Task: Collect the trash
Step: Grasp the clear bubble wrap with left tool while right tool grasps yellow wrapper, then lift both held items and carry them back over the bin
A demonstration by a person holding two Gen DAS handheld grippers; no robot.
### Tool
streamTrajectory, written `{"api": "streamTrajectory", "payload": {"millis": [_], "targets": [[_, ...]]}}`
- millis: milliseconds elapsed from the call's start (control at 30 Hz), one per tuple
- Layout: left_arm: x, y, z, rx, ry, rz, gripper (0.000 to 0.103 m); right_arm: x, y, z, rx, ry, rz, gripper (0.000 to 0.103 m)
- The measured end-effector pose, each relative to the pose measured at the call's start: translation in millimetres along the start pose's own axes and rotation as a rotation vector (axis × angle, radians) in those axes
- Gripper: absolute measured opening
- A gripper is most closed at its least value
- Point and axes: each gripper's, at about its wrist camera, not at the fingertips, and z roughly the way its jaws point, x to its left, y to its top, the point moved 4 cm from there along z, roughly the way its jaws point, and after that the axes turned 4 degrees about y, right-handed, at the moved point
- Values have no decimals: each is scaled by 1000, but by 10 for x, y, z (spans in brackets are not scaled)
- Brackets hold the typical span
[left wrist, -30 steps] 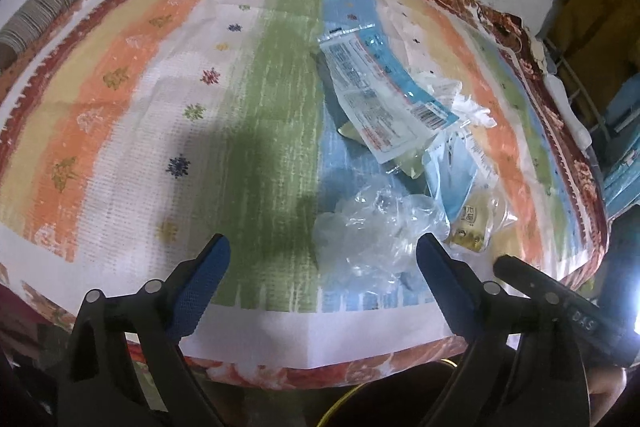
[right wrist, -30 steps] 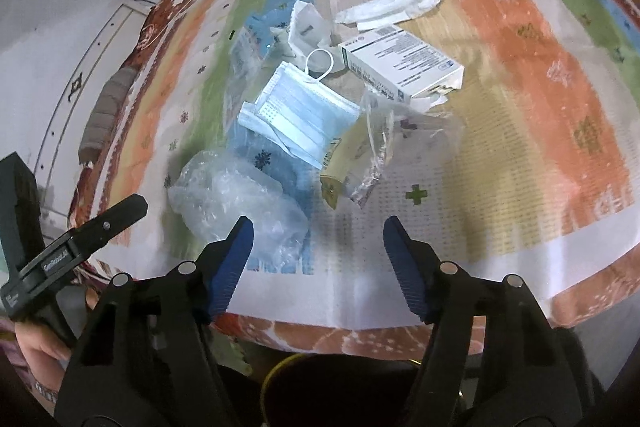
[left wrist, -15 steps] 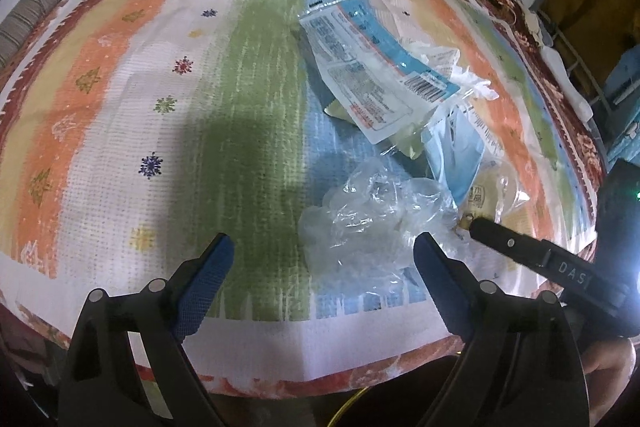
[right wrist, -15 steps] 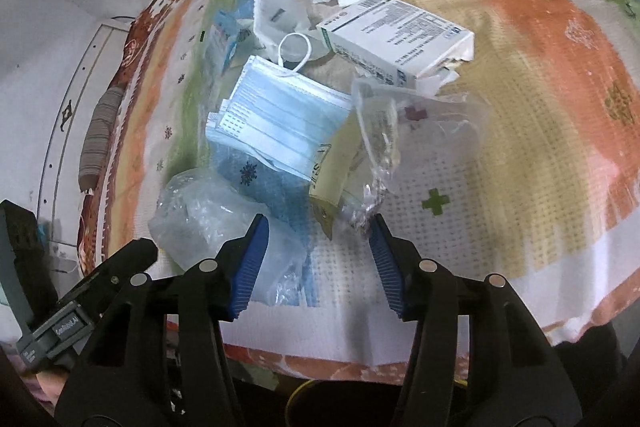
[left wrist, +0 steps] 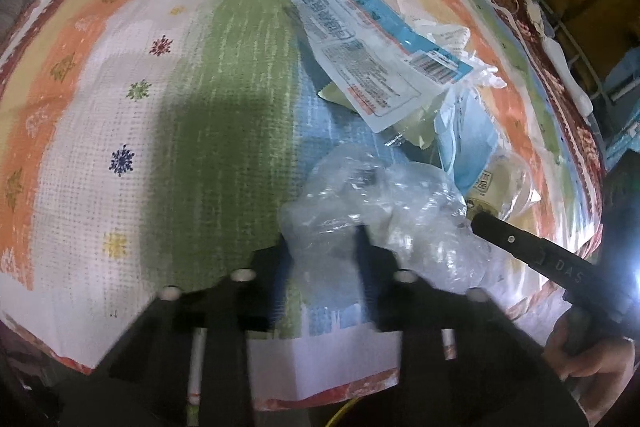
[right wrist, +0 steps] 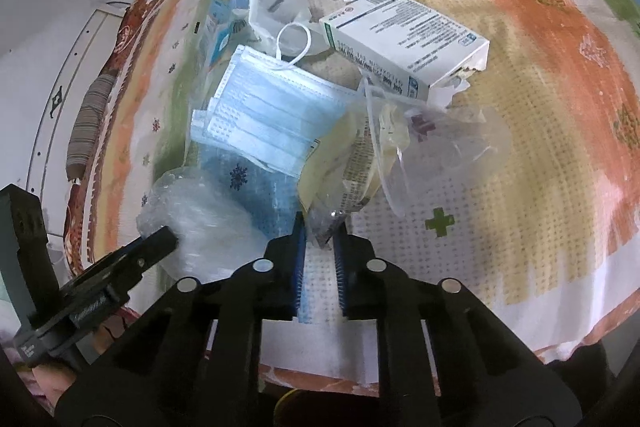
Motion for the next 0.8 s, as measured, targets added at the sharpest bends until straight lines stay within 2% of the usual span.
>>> {"api": "streamTrajectory", "payload": {"millis": [100,200,367,567,800], "targets": [[10,26,-88,-13,5,-14,12,33,34,-71,-9,22,-3,9],[3,40,-248,-39,-15,-27,9,86,3,-159,-11,52,-3,8],[-6,31,-537,-80,-32,-61,8,269,-126,-351,-8,99,-46,7],[-43,-47,-835,-130,0,-42,8,492,-277,-579,2,161,-115,7],[-5,-165,-1001,-143,16,-53,8,639,-426,-807,13,212,-152,7]]}}
